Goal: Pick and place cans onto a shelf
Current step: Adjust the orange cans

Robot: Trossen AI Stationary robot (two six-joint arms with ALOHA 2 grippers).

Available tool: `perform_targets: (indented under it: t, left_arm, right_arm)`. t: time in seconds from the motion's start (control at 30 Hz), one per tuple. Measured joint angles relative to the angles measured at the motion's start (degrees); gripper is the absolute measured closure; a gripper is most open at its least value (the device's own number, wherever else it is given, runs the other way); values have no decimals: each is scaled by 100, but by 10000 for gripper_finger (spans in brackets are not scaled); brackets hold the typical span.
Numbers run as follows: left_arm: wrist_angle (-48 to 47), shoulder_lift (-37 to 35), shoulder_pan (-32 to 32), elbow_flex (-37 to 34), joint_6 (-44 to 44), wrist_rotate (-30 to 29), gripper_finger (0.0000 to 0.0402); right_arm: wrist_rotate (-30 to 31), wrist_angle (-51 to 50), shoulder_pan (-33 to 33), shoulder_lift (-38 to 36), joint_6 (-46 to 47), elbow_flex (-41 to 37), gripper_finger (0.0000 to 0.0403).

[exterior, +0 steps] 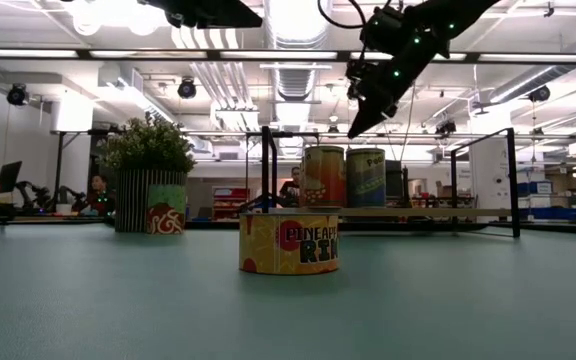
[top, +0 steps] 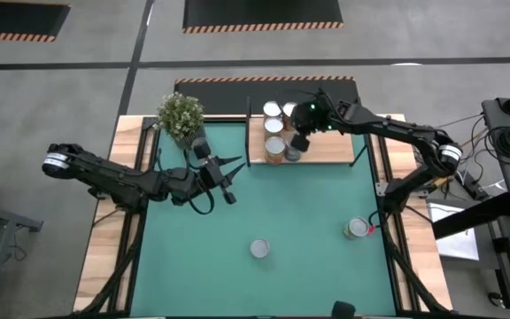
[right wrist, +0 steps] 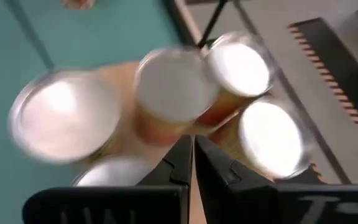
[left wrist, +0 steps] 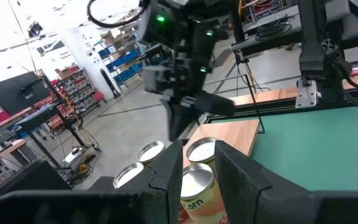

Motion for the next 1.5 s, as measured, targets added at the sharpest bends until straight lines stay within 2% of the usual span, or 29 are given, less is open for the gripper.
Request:
perform_targets:
  t: [0.37,0.63,0.93,1.5]
  left_arm:
    - [6,-48,0,92,300,-2,327]
    - [-279,-165,-26,59,227,-15,327]
    - [-266,-173,-31,50,212,-14,327]
    - [-256,-173,-31,50,189,-13,327]
  right_arm:
    - [-22,-70,-717,1047,-264,1168,394]
    - [-79,-775,-1064,1855,-385,1829,394]
    - [-343,-1223,-1049,1866,-283,1891,394]
    - [-367,-1694,-753,1546,-76,1871,394]
